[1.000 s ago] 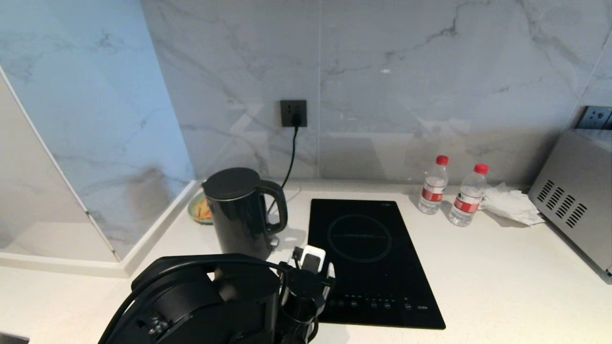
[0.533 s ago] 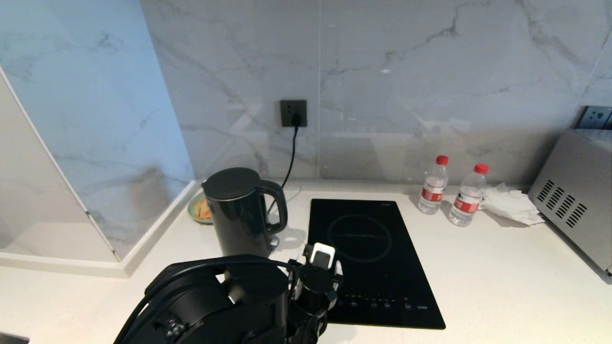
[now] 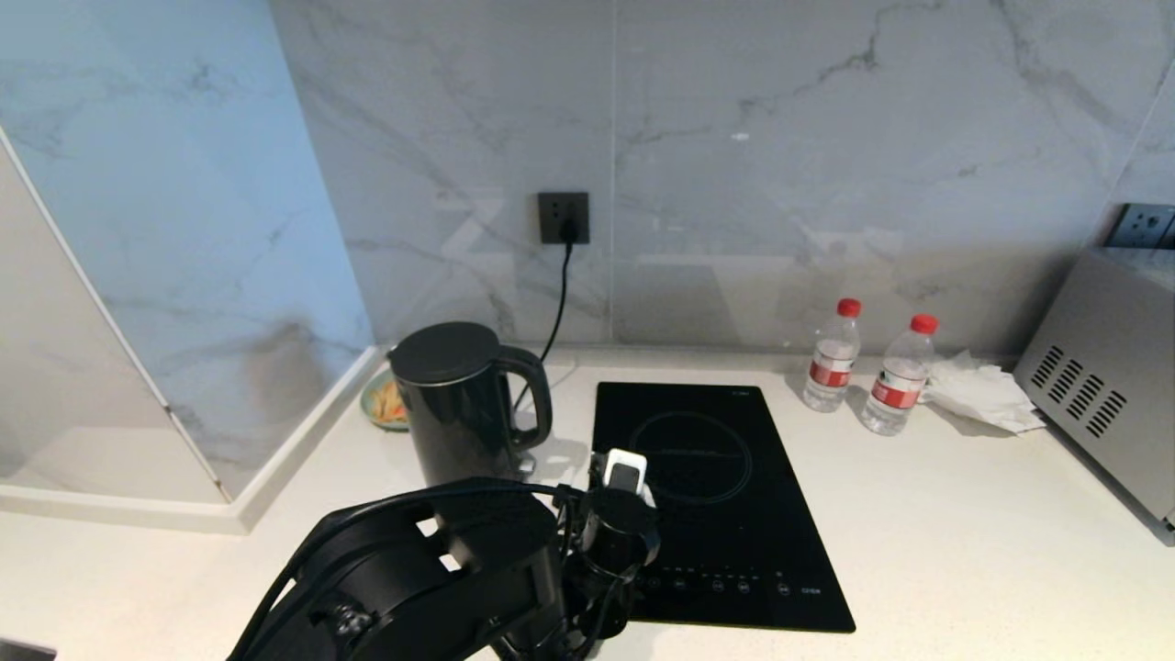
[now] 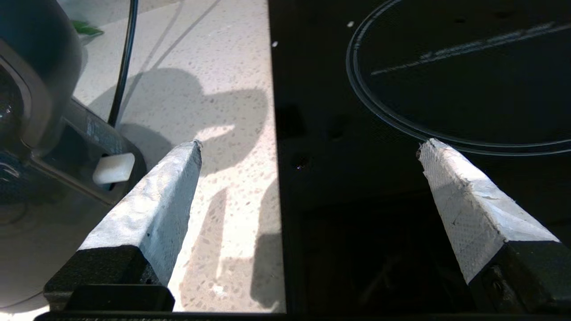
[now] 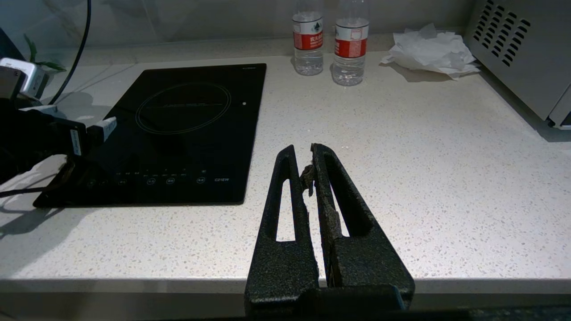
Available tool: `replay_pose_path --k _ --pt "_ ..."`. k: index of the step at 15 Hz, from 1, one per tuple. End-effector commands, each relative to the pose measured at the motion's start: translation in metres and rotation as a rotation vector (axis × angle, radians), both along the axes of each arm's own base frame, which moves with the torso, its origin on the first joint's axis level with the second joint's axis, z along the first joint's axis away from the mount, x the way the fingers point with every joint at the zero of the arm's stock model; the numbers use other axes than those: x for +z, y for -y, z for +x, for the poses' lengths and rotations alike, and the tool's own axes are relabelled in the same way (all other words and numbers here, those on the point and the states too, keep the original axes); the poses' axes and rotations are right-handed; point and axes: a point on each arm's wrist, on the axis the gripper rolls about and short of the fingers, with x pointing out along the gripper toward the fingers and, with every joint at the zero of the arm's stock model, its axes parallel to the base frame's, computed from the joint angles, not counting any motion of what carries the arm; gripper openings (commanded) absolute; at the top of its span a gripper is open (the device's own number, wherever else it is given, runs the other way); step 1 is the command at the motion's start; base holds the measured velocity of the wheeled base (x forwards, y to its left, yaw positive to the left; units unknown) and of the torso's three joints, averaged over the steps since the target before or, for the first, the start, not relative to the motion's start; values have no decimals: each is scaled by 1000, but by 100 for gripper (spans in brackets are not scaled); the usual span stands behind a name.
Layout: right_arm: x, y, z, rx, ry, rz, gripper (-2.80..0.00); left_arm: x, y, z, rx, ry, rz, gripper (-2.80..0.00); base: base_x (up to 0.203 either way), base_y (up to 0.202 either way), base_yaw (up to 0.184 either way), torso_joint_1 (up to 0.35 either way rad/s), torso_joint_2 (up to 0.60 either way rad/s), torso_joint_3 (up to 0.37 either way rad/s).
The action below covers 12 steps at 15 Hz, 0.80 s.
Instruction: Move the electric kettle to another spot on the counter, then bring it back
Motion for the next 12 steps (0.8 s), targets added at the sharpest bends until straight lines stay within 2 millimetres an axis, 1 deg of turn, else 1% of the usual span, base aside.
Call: replay_pose_path --k 1,6,12 --pt "0 0 0 0 0 0 -280 -1 -3 6 20 -1 3 0 0 0 0 0 0 0" --pt "0 0 0 1 -1 0 -280 4 -12 28 68 -6 8 0 0 0 0 0 0 0" --pt "0 0 0 1 -1 0 -280 0 -18 33 82 -14 15 0 0 0 0 0 0 0"
